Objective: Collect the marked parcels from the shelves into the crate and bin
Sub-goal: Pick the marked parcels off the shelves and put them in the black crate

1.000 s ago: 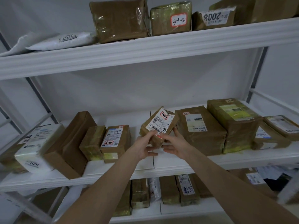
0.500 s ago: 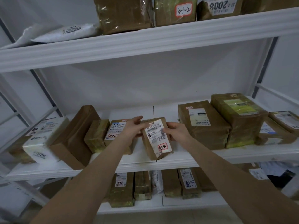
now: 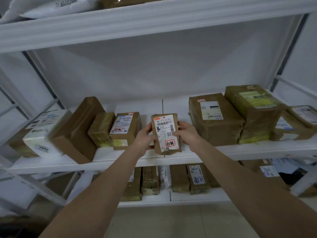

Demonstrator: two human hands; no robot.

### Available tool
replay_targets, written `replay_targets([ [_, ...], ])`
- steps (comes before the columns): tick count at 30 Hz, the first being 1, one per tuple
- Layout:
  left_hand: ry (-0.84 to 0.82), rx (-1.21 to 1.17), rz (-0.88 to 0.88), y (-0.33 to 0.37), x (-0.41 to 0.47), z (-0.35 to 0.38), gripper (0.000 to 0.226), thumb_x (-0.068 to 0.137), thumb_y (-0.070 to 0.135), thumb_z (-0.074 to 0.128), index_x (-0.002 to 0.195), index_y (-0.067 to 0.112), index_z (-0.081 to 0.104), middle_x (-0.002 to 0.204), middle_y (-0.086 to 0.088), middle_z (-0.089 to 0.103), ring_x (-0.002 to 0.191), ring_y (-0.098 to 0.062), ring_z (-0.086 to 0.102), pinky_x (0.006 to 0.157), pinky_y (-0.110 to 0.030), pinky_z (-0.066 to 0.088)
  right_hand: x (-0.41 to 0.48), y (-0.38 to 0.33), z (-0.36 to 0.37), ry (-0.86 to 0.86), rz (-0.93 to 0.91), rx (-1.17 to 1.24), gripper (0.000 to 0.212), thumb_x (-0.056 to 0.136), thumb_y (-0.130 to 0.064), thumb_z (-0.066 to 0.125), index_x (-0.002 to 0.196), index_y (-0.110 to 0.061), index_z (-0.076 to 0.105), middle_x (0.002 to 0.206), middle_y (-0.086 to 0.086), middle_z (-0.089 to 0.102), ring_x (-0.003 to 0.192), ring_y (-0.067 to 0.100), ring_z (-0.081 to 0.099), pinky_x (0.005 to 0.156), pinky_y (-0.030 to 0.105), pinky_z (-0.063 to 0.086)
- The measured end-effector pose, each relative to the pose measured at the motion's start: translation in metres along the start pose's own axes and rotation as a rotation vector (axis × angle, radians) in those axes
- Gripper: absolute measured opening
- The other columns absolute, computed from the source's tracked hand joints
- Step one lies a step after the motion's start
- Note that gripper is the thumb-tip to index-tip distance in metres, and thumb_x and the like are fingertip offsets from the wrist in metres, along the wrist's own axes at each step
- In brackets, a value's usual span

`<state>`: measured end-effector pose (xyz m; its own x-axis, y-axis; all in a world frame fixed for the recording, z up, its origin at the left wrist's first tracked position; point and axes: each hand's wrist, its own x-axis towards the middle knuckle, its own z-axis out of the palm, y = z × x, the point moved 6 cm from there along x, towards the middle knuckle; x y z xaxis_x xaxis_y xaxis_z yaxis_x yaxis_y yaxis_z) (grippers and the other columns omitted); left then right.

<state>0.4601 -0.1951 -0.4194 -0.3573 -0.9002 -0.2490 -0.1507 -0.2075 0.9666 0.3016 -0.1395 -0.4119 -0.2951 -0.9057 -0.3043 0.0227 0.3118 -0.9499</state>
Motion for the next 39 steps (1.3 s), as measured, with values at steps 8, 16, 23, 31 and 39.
replay_targets([
  [8, 0.107, -0.034, 0.004, -0.014, -0.02, -0.013, 0.07, 0.08, -0.01, 0.06, 0.138, 0.027, 0.046, 0.128, 0.004, 0.061, 0.112, -0.024, 0.058, 0.08, -0.043, 0.056, -0.01, 0.013, 0.021, -0.058, 0.034, -0.087, 0.072, 0.088, 0.003, 0.059, 0.146, -0.032, 0.035, 0.125, 0.008, 0.064, 0.094, 0.02, 0.065, 0.054, 0.023, 0.047],
  [16, 0.247, -0.124, -0.015, -0.05, -0.074, -0.05, 0.054, 0.082, -0.01, 0.058, 0.13, 0.014, 0.054, 0.122, 0.002, 0.065, 0.103, -0.025, 0.064, 0.07, -0.036, 0.056, -0.031, 0.035, 0.065, -0.182, 0.023, -0.136, 0.068, 0.087, -0.002, 0.061, 0.145, -0.031, 0.038, 0.122, 0.01, 0.066, 0.089, 0.022, 0.069, 0.056, 0.027, 0.05],
  [23, 0.391, -0.205, -0.081, -0.089, -0.132, -0.086, 0.06, 0.08, -0.005, 0.066, 0.135, 0.013, 0.048, 0.121, -0.009, 0.065, 0.102, -0.031, 0.065, 0.062, -0.034, 0.056, -0.055, 0.061, 0.118, -0.328, 0.013, -0.206, 0.066, 0.086, 0.003, 0.056, 0.143, -0.026, 0.042, 0.125, 0.008, 0.065, 0.09, 0.02, 0.068, 0.054, 0.026, 0.051],
  [31, 0.526, -0.298, -0.144, -0.136, -0.195, -0.147, 0.061, 0.082, -0.013, 0.06, 0.135, 0.016, 0.049, 0.121, -0.007, 0.063, 0.093, -0.022, 0.063, 0.071, -0.037, 0.058, -0.084, 0.098, 0.206, -0.439, 0.034, -0.303, 0.064, 0.088, 0.005, 0.054, 0.144, -0.022, 0.041, 0.129, 0.009, 0.062, 0.102, 0.026, 0.066, 0.067, 0.03, 0.055],
  [39, 0.686, -0.384, -0.254, -0.215, -0.273, -0.247, 0.063, 0.082, -0.007, 0.064, 0.137, 0.02, 0.049, 0.118, -0.002, 0.064, 0.093, -0.02, 0.066, 0.064, -0.028, 0.055, -0.122, 0.165, 0.339, -0.528, 0.113, -0.404, 0.061, 0.087, 0.003, 0.055, 0.141, -0.023, 0.045, 0.124, 0.008, 0.065, 0.098, 0.026, 0.067, 0.078, 0.039, 0.057],
])
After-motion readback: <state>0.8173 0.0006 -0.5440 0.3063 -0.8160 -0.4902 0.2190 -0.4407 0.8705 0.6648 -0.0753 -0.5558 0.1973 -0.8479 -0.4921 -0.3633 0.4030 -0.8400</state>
